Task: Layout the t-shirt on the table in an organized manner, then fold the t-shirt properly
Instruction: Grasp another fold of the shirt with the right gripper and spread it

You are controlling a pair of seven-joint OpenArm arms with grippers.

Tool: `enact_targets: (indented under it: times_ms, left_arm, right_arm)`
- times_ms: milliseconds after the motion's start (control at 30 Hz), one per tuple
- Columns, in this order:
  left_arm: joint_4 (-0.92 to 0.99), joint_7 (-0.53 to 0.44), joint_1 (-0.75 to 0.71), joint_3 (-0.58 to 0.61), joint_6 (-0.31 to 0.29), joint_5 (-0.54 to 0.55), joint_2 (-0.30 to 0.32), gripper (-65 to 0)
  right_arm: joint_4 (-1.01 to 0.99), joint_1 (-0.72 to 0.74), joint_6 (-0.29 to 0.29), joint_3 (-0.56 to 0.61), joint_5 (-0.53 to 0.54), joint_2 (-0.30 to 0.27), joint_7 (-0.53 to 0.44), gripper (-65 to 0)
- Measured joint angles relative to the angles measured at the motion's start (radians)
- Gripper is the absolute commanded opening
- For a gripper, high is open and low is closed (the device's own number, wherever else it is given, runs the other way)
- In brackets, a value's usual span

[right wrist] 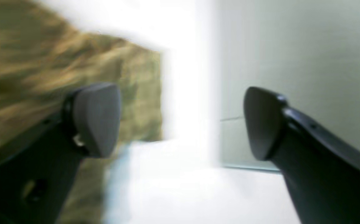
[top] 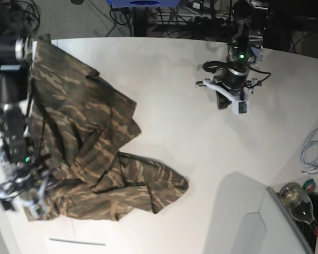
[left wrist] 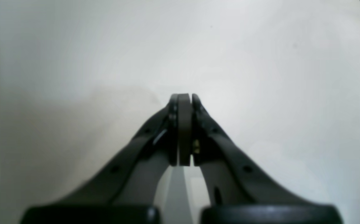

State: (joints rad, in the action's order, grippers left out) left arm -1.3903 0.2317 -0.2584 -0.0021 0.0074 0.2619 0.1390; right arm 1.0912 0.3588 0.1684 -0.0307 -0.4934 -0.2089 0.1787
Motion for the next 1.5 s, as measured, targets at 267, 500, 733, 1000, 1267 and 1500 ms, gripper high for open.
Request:
enact_targets:
  times_ms: [267, 500, 733, 1000, 1267, 1500]
  left_arm:
    - [0.006, -0.006, 0.053, -0.008, 0.000, 0.001, -0.006, -65.0]
    - [0.000, -0.005, 0.035, -0.064, -0.006, 0.004, 0.011, -65.0]
    - [0.010, 0.001, -0.021, -0.225, -0.004, 0.001, 0.008, -65.0]
    - [0.010, -0.003, -0.020, -0.293, 0.000, 0.001, 0.013, -65.0]
    - [0.010, -0.003, -0.011, -0.284, -0.004, 0.001, 0.008, -65.0]
    - [0.010, -0.003, -0.014, -0.284, -0.004, 0.001, 0.006, -65.0]
  right_arm:
    - [0.134, -0.080, 0.248, 0.018, 0.112, 0.105, 0.080, -14.0]
    - [-0.111, 0.115, 0.267, 0.159, 0.122, 0.203, 0.139, -14.7]
    - [-0.132, 0.056, 0.266, 0.126, 0.113, 0.195, 0.153, -14.7]
    - [-0.043, -0.103, 0.109, 0.122, 0.119, 0.142, 0.153, -14.6]
    - [0.105, -0.218, 0.114, 0.127, 0.124, 0.124, 0.238, -31.5]
    - [0.175, -0.262, 0.113, 0.108, 0.128, 0.077, 0.290, -63.6]
